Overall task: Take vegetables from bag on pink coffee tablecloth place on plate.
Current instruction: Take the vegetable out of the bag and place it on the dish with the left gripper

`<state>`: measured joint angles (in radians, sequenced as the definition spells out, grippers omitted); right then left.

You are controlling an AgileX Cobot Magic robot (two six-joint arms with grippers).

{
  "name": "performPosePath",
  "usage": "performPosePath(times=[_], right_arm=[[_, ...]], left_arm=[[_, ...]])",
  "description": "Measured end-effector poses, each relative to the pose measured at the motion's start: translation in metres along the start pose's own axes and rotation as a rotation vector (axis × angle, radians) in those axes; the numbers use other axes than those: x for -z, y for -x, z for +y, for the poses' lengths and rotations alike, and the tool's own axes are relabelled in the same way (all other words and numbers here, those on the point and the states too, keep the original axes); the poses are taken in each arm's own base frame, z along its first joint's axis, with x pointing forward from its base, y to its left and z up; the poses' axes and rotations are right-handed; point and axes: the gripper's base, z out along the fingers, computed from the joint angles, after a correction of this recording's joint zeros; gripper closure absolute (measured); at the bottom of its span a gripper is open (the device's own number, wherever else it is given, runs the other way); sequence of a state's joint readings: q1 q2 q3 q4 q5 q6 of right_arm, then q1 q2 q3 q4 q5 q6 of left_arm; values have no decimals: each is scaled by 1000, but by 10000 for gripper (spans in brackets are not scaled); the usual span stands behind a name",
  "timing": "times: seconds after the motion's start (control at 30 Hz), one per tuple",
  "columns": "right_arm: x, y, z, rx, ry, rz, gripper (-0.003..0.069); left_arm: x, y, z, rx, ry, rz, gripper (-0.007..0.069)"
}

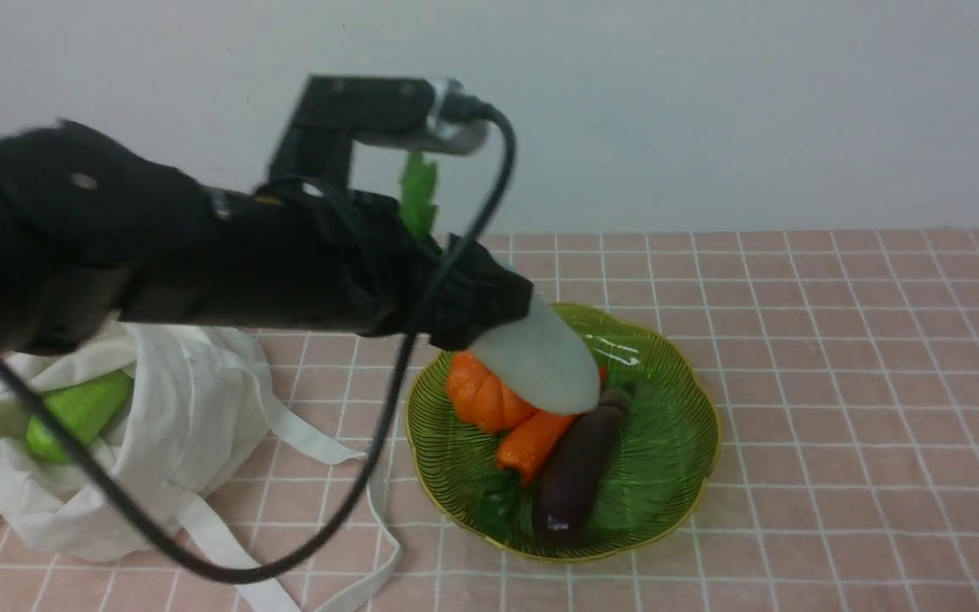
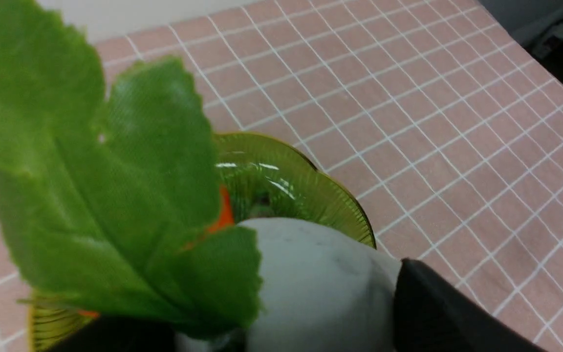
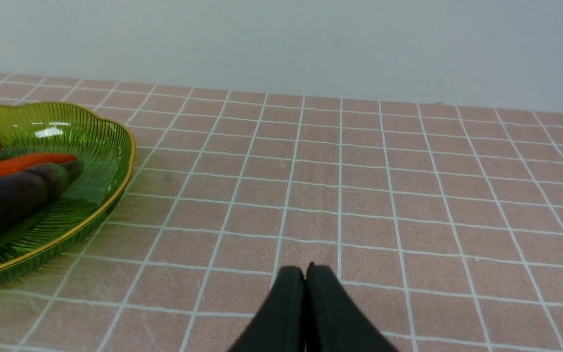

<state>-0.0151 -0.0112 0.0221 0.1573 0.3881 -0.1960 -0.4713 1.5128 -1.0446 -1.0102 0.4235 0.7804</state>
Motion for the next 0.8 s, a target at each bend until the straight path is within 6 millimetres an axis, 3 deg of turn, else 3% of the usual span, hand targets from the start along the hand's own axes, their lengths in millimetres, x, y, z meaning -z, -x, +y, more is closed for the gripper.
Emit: performPosePath(times=[0.1, 0.13, 0.17, 0.33, 0.47, 0.7, 0.8], right_arm=[[0, 0, 0, 0, 0, 0, 673], [0, 0, 0, 0, 0, 0, 673], [0, 0, 0, 0, 0, 0, 673], [0, 0, 0, 0, 0, 0, 673], [0, 0, 0, 0, 0, 0, 673], [0, 0, 0, 0, 0, 0, 673], [0, 0, 0, 0, 0, 0, 673]], left_arm=[[-39, -13, -5, -8, -23, 60, 146], [-43, -14, -5, -15, -27, 66, 146], [-64, -20, -9, -23, -46, 94, 146], [-98, -26, -4, 5, -19, 101, 146], [-108, -27, 3, 19, 26, 88, 146], [-111, -24, 6, 20, 52, 66, 12], [-105, -14, 1, 0, 30, 43, -12]])
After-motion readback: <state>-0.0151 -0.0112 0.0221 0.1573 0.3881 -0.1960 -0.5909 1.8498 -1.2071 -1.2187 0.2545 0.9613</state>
